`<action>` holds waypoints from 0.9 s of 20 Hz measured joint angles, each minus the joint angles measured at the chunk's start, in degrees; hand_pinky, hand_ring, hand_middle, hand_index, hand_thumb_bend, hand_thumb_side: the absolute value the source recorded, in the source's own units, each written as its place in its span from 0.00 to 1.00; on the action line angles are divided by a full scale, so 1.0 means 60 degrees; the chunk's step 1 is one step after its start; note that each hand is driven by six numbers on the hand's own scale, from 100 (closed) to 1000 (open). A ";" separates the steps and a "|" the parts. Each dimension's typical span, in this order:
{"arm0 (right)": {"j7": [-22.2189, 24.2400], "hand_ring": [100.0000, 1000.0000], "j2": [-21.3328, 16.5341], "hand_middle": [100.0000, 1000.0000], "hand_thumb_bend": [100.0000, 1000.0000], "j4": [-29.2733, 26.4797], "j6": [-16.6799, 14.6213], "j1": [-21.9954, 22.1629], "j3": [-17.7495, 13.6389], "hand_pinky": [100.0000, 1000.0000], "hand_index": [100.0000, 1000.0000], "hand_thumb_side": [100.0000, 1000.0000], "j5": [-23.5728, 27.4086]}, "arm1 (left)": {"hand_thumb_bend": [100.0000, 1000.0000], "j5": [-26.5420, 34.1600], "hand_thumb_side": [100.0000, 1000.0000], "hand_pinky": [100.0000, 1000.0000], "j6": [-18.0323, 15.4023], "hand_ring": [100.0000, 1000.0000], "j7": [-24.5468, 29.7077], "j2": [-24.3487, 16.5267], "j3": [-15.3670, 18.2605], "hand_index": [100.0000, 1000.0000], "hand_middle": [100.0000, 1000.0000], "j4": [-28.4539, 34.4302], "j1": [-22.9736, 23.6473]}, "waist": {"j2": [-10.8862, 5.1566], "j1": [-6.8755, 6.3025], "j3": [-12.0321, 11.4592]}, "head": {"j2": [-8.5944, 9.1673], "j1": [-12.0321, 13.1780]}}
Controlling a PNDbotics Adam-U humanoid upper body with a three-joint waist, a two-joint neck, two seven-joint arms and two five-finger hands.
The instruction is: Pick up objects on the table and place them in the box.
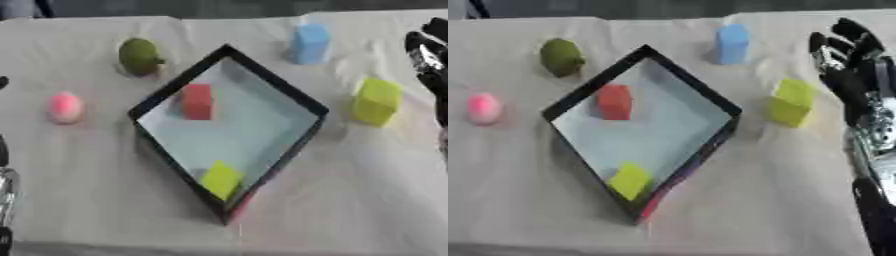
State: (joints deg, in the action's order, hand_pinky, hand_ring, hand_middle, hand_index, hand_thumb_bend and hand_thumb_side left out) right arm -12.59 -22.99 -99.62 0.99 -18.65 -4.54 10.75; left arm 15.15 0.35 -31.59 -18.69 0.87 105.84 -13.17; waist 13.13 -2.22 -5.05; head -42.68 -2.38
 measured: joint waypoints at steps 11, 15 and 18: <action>0.0160 0.88 0.0000 0.85 0.28 0.0004 0.0059 0.0000 0.0001 0.89 0.87 0.31 -0.0100 | 0.26 0.0000 0.61 0.77 0.0001 0.82 -0.0001 0.0000 0.0005 0.83 0.78 -0.0019 0.0000 | 0.0000 0.0000 -0.0021 | 0.0000 -0.0090; 0.0440 0.88 -0.0001 0.85 0.29 0.0011 0.0156 -0.0084 0.0003 0.89 0.87 0.32 -0.0203 | 0.26 0.0000 0.60 0.76 -0.0004 0.82 -0.0012 0.0000 0.0049 0.82 0.78 -0.0054 -0.0002 | 0.0001 0.0000 -0.0030 | 0.0039 -0.0119; 0.0691 0.88 -0.0250 0.85 0.29 0.0011 0.0317 -0.0211 0.0061 0.89 0.87 0.32 -0.0202 | 0.26 0.0000 0.60 0.76 0.0004 0.82 -0.0073 -0.0011 0.0066 0.82 0.77 -0.0061 -0.0001 | 0.0001 0.0055 0.0012 | 0.0076 -0.0124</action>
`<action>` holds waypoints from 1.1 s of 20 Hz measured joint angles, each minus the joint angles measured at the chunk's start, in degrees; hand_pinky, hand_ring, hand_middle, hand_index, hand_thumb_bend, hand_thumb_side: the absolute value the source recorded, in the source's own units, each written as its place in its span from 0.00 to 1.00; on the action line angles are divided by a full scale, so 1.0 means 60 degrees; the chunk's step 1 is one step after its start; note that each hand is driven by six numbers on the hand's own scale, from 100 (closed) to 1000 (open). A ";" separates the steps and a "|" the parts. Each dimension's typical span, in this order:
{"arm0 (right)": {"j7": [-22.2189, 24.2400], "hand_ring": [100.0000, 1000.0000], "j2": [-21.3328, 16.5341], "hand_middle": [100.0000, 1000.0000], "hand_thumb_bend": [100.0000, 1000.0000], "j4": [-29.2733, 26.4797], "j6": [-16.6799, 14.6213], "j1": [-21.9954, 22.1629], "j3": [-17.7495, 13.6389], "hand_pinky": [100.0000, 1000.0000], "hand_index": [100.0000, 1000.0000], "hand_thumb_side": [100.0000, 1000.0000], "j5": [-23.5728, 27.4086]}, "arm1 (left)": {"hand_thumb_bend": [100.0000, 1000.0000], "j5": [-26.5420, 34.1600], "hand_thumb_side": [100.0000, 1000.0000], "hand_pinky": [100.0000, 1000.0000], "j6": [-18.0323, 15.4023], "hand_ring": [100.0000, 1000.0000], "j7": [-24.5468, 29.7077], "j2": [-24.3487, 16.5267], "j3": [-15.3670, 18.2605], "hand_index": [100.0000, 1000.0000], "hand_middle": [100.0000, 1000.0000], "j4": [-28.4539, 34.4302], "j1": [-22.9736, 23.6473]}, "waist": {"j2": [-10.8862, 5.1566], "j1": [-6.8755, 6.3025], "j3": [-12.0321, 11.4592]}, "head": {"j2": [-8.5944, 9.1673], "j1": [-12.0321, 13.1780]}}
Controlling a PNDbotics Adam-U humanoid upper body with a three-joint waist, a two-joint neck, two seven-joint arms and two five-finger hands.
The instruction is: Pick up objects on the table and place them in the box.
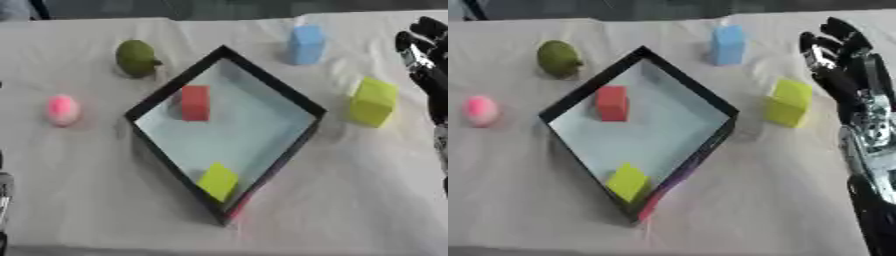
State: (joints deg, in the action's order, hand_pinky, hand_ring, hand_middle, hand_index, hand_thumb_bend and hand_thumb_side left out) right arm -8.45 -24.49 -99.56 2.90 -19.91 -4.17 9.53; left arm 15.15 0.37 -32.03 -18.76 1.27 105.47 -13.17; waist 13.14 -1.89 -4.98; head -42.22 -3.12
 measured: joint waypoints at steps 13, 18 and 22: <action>0.1386 0.89 -0.4732 0.85 0.42 -0.0505 0.1586 -0.0787 0.1493 0.88 0.88 0.37 0.1035 | 0.26 0.0000 0.60 0.76 0.0034 0.82 -0.0054 -0.0194 0.0048 0.82 0.78 -0.0007 0.0123 | 0.0000 0.0298 0.0120 | 0.0003 -0.0013; 0.2884 0.89 -0.6367 0.85 0.51 -0.0723 0.2219 -0.1201 0.2292 0.88 0.89 0.35 0.1060 | 0.26 -0.0003 0.60 0.76 0.0050 0.82 -0.0038 -0.0268 0.0046 0.82 0.78 -0.0010 0.0136 | -0.0001 0.0356 0.0078 | 0.0018 -0.0131; 0.4375 0.90 -0.7142 0.86 0.57 -0.0829 0.2452 -0.1385 0.2885 0.88 0.90 0.35 0.0656 | 0.26 -0.0003 0.60 0.76 0.0076 0.82 -0.0008 -0.0304 0.0041 0.82 0.78 -0.0010 0.0136 | -0.0001 0.0380 0.0033 | 0.0069 -0.0218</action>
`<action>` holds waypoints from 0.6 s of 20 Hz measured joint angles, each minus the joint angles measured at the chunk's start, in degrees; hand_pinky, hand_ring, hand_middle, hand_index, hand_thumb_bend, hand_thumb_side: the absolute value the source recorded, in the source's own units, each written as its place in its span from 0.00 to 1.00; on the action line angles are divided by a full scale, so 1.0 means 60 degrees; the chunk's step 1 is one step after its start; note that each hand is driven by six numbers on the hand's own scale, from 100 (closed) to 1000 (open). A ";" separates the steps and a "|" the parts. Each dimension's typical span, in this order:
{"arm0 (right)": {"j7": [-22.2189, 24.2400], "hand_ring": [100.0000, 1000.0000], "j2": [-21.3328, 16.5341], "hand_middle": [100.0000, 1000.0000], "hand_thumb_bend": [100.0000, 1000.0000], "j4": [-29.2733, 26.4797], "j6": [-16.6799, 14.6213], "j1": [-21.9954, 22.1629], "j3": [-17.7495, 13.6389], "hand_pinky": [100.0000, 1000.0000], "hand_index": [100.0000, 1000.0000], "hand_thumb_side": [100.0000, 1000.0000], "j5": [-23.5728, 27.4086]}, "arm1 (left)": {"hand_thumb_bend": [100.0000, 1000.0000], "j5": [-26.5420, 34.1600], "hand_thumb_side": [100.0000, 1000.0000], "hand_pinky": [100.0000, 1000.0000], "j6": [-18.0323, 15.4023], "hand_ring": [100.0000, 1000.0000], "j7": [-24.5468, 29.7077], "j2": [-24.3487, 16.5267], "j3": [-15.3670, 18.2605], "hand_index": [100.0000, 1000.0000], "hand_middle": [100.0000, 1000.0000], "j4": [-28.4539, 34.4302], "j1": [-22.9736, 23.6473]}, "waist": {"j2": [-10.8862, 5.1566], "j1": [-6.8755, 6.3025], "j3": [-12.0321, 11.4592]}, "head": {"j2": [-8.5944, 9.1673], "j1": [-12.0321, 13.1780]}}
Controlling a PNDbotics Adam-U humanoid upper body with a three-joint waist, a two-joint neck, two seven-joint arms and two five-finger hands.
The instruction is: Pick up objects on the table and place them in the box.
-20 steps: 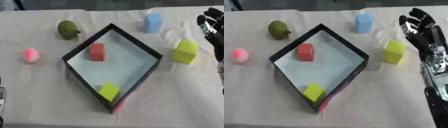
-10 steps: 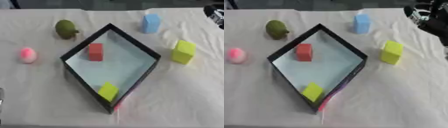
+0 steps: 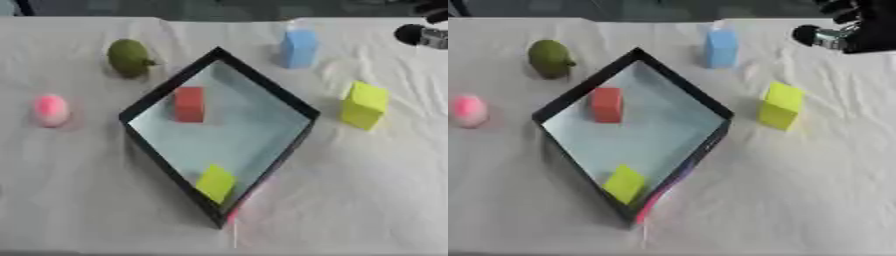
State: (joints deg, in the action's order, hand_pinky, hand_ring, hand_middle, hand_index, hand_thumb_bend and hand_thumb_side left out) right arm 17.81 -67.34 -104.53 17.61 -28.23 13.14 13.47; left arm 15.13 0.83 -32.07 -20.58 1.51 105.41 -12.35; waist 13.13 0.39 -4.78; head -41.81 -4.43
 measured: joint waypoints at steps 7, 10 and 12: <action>0.1778 0.89 -0.0260 0.86 0.57 0.0250 -0.0038 -0.0326 0.0713 0.87 0.90 0.32 -0.1218 | 0.26 0.0000 0.60 0.76 0.0020 0.82 0.0026 -0.0034 -0.0051 0.81 0.78 0.0000 -0.0002 | 0.0000 0.0017 -0.0050 | 0.0021 -0.0054; 0.2016 0.89 -0.0250 0.85 0.56 0.0442 -0.0069 -0.0450 0.0960 0.87 0.90 0.30 -0.1661 | 0.26 0.0000 0.60 0.76 0.0030 0.82 0.0040 -0.0034 -0.0054 0.81 0.78 0.0000 -0.0002 | 0.0000 0.0017 -0.0058 | 0.0023 -0.0079; 0.2096 0.88 -0.0177 0.85 0.56 0.0590 -0.0084 -0.0587 0.1145 0.86 0.90 0.30 -0.1931 | 0.26 0.0000 0.60 0.76 0.0032 0.82 0.0054 -0.0034 -0.0056 0.81 0.78 0.0000 -0.0002 | 0.0000 0.0017 -0.0059 | 0.0024 -0.0107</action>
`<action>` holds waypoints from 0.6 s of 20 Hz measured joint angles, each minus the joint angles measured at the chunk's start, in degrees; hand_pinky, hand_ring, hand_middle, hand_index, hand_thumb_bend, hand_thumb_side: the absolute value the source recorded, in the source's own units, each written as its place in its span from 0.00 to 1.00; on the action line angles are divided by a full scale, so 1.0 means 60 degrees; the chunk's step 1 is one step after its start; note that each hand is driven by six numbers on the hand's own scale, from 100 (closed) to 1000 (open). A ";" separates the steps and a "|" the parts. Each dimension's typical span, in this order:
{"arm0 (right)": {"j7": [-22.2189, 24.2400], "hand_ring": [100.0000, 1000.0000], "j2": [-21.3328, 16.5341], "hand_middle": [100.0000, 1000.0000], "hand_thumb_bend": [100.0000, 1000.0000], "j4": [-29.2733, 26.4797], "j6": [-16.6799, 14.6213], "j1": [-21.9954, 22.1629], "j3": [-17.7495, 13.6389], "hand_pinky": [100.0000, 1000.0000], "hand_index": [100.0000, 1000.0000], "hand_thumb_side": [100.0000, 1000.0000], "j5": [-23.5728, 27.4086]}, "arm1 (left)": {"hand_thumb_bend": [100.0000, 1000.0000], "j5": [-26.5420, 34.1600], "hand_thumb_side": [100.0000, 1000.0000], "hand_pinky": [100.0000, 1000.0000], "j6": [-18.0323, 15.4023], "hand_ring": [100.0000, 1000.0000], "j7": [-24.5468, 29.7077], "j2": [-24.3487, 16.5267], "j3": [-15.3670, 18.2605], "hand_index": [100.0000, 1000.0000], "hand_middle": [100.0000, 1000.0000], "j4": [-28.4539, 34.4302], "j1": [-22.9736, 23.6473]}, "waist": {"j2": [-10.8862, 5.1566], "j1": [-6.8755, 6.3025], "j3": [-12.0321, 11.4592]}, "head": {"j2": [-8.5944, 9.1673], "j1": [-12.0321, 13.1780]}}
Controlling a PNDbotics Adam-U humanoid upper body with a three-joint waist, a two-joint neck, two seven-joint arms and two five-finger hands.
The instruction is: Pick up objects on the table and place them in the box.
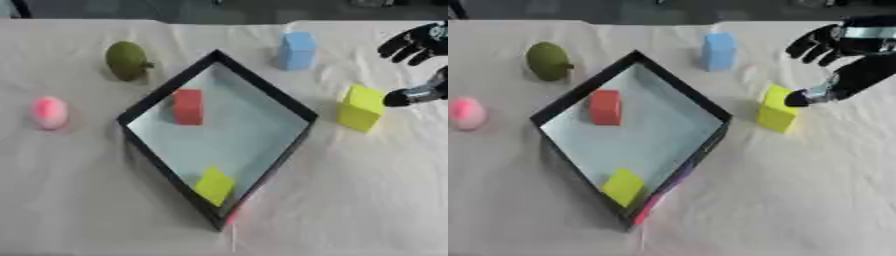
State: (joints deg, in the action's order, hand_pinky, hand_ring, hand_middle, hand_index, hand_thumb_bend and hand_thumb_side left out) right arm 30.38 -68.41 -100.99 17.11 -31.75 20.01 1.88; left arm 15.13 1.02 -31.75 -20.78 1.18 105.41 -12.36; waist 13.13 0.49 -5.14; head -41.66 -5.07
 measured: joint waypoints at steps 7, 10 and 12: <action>-0.0002 0.89 0.0533 0.86 0.55 0.0703 0.0037 -0.0504 0.0575 0.86 0.90 0.29 -0.1034 | 0.25 0.0000 0.60 0.77 0.0012 0.82 0.0057 0.0000 -0.0030 0.81 0.78 0.0001 0.0000 | 0.0000 0.0000 -0.0010 | 0.0003 -0.0099; -0.0106 0.90 0.0797 0.86 0.56 0.1089 -0.0069 -0.0695 0.0734 0.87 0.90 0.29 -0.1576 | 0.25 0.0000 0.61 0.77 0.0013 0.82 0.0072 0.0000 -0.0053 0.81 0.78 0.0004 0.0000 | 0.0000 0.0000 -0.0018 | 0.0003 -0.0101; -0.0167 0.90 0.0954 0.86 0.57 0.1348 -0.0163 -0.0788 0.0793 0.87 0.90 0.29 -0.1837 | 0.25 0.0000 0.61 0.77 0.0013 0.82 0.0076 0.0000 -0.0054 0.81 0.78 0.0005 0.0000 | 0.0000 0.0000 -0.0019 | 0.0004 -0.0100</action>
State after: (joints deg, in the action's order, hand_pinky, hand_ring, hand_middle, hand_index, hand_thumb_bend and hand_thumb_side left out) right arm 29.38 -62.68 -92.90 16.13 -36.47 24.76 -9.14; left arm 15.13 1.09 -31.29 -20.78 0.86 105.44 -12.36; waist 13.13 0.49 -5.25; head -41.64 -5.67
